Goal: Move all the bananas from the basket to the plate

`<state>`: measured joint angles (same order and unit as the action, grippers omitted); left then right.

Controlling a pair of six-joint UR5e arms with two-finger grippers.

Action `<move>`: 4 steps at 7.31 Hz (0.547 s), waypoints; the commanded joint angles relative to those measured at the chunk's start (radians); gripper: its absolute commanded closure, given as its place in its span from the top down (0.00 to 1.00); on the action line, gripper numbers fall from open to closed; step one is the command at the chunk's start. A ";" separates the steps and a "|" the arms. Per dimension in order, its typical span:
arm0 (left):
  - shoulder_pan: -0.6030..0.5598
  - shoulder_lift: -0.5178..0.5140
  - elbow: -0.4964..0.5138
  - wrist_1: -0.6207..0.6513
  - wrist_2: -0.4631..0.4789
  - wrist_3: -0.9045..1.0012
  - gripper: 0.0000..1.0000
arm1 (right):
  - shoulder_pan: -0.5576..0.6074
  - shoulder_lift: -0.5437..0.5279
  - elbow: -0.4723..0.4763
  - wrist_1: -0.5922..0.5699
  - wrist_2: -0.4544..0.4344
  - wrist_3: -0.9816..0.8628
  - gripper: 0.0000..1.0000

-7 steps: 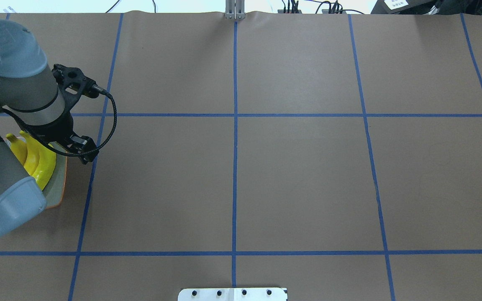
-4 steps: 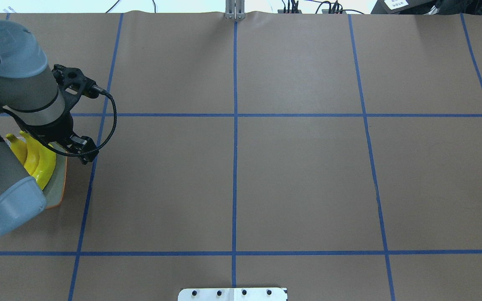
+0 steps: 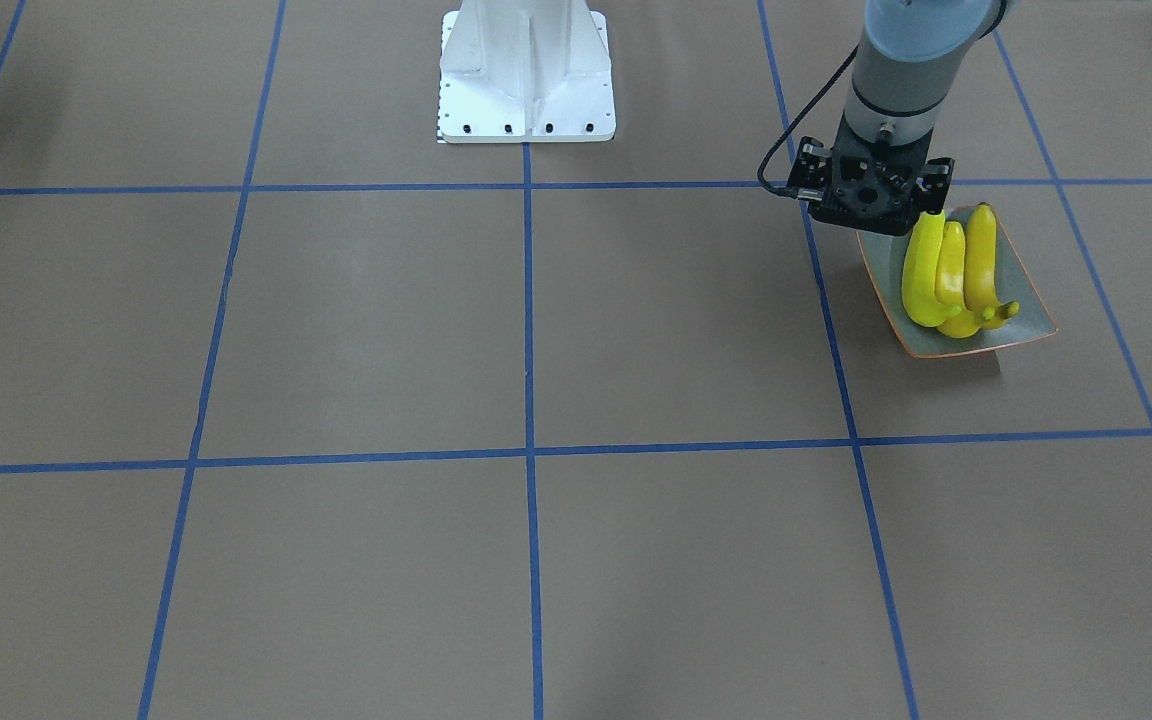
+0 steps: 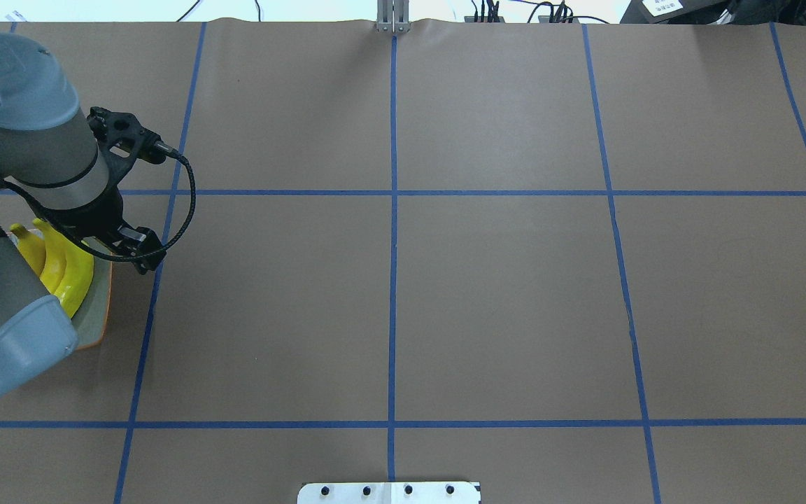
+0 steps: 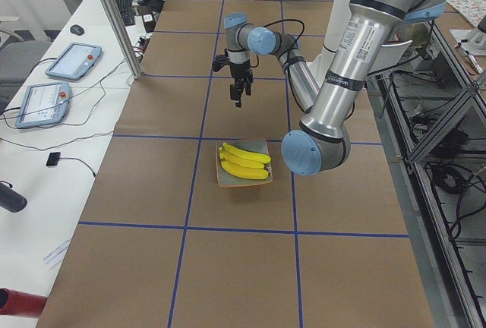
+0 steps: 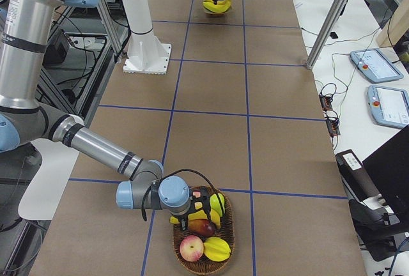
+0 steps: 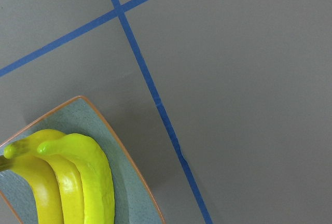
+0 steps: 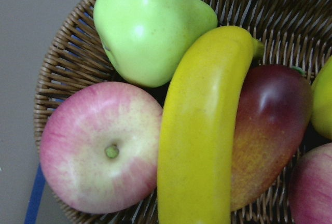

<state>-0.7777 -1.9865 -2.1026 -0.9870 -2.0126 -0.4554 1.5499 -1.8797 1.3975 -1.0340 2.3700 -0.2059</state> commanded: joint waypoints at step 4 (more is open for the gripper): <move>0.000 -0.002 0.003 -0.015 0.000 -0.002 1.00 | 0.069 0.014 0.075 0.000 0.048 -0.055 0.00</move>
<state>-0.7765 -1.9878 -2.1020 -0.9918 -2.0126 -0.4566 1.5747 -1.8689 1.4398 -1.0317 2.4073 -0.2484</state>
